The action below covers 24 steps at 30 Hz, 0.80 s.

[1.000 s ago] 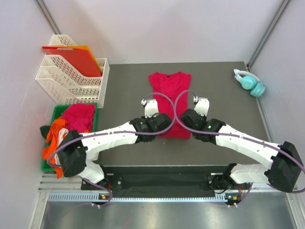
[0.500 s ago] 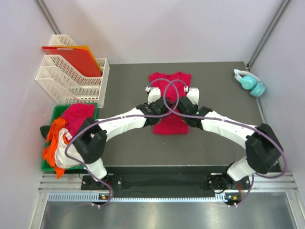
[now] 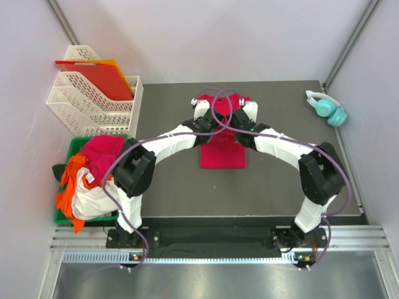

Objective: Fold and stack the t-shirts
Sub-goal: Fold the tshirt

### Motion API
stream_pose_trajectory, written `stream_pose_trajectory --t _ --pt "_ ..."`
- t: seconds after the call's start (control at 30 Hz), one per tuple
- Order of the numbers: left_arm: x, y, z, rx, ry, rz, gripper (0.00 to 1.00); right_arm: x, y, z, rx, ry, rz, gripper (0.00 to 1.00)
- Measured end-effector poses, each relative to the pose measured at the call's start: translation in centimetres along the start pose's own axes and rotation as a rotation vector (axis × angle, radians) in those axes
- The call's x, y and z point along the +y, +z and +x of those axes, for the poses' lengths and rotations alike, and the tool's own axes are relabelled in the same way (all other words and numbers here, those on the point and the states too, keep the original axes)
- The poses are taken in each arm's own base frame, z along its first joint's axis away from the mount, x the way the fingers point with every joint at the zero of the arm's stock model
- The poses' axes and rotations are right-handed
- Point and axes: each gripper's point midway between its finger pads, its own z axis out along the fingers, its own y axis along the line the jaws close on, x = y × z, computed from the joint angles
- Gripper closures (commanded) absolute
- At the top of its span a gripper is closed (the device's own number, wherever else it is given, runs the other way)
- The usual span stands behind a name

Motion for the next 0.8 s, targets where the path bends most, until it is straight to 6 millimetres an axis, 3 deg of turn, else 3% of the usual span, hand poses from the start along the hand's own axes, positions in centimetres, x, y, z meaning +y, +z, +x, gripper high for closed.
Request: stream_pose_trajectory --t 0.13,0.17,0.2,0.23,0.27,0.3,0.4,0.53,0.67,0.7,0.8 --pt "-0.2 1.9 0.6 0.027 0.004 -0.008 1.00 0.3 2.0 0.4 0.031 -0.003 0.007 0.99" --pt "-0.3 2.3 0.8 0.035 0.005 -0.009 0.95 0.2 2.2 0.5 0.034 -0.003 0.009 0.89" --pt "-0.3 2.5 1.0 0.042 0.007 -0.009 0.86 0.3 2.4 0.7 0.041 -0.006 0.009 0.67" --pt "-0.3 2.7 1.3 0.048 0.008 -0.009 0.76 0.3 2.6 0.8 0.047 -0.009 0.006 0.58" --pt "-0.2 2.8 1.3 0.050 0.009 -0.010 0.57 0.3 2.7 0.9 0.049 -0.005 0.006 0.50" --pt "-0.2 2.8 1.3 0.050 0.011 -0.012 0.49 0.3 2.7 0.9 0.050 -0.013 0.007 0.39" --pt "-0.2 2.7 0.6 0.034 0.011 -0.005 0.29 0.2 2.4 0.4 0.038 -0.024 0.001 0.30" --pt "-0.3 1.0 -1.2 -0.004 -0.011 0.027 0.33 0.1 0.2 -1.5 -0.009 -0.005 -0.029 0.32" --pt "0.1 -2.2 -2.7 -0.049 -0.056 0.079 0.42 -0.3 -3.9 -3.1 -0.086 0.046 -0.099 0.38" --pt "0.3 -3.0 -2.6 -0.053 -0.065 0.089 0.43 -0.4 -4.8 -2.8 -0.098 0.057 -0.119 0.39" --pt "0.0 -4.8 -0.5 -0.041 -0.064 0.120 0.47 -0.5 -5.9 0.6 -0.068 0.049 -0.150 0.42"
